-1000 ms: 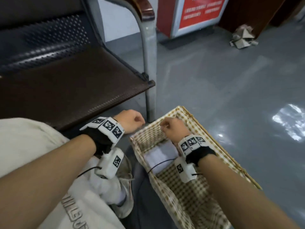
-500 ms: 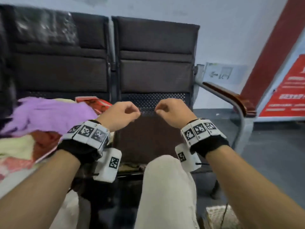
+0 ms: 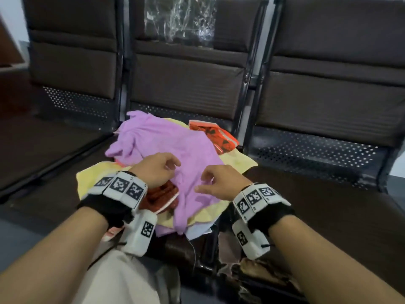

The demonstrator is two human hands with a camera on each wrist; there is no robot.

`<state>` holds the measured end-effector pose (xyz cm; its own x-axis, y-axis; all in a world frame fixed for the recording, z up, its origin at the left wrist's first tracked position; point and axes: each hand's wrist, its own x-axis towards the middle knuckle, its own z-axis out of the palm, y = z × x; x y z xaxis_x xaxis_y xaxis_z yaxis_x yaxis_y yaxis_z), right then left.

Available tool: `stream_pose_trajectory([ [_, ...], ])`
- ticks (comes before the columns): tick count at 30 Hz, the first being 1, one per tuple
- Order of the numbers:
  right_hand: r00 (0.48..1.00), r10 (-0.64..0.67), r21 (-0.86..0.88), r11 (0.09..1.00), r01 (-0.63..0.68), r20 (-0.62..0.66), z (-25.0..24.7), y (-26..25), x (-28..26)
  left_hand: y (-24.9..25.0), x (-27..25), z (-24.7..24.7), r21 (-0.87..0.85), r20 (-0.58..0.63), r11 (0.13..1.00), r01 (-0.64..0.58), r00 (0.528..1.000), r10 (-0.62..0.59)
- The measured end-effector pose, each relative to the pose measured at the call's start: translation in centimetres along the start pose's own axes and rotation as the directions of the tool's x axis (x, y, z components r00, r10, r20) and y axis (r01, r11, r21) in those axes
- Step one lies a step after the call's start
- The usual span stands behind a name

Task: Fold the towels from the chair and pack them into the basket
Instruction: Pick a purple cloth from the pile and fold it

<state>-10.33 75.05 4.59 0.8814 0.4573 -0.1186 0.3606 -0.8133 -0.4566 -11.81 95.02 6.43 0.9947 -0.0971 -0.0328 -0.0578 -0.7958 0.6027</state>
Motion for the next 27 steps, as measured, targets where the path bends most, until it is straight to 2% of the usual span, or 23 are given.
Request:
stream_pose_trajectory([
  [6, 0.991, -0.130, -0.044, 0.991, 0.129, -0.026, 3.6, 0.3, 1.7, -0.4, 0.5, 0.4, 0.113, 0.164, 0.993, -0.020, 0.986, 0.001],
  [8, 0.990, -0.134, -0.030, 0.991, 0.133, -0.037, 3.7, 0.6, 1.4, -0.1, 0.5, 0.6, 0.135, 0.182, 0.991, -0.001, 0.983, -0.024],
  [10, 0.992, -0.113, 0.054, 0.992, 0.116, -0.058, 3.8, 0.4, 0.9, 0.2, 0.3, 0.5, 0.197, 0.197, 0.980, 0.003, 0.979, -0.043],
  [13, 0.997, -0.070, 0.204, 0.977, 0.067, 0.010, 4.6, -0.6, 0.2, 0.2, -0.4, 0.6, 0.258, 0.161, 0.966, -0.005, 0.986, -0.038],
  [15, 0.996, -0.086, 0.131, 0.988, 0.082, 0.027, 5.5, -1.5, -0.1, 0.2, -1.0, 0.7, 0.230, 0.096, 0.972, -0.038, 0.995, 0.016],
  [18, 0.991, -0.098, 0.142, 0.984, 0.109, -0.087, 5.8, -2.5, -0.7, 0.4, -1.7, 0.7, 0.096, -0.004, 0.989, -0.117, 0.993, 0.118],
  [21, 0.964, -0.072, 0.342, 0.926, 0.160, -0.254, 3.8, -2.5, -1.9, 0.9, -2.1, 0.5, 0.016, -0.137, 0.980, -0.200, 0.970, 0.201],
  [23, 0.932, -0.046, 0.459, 0.861, 0.219, -0.359, 1.3, -1.8, -3.1, 1.6, -2.2, 0.7, 0.043, -0.134, 0.963, -0.265, 0.954, 0.269],
  [27, 0.839, -0.032, 0.506, 0.785, 0.358, -0.544, -3.5, 0.0, -6.0, 4.0, -2.0, 1.8, 0.130, -0.073, 0.932, -0.338, 0.934, 0.349],
])
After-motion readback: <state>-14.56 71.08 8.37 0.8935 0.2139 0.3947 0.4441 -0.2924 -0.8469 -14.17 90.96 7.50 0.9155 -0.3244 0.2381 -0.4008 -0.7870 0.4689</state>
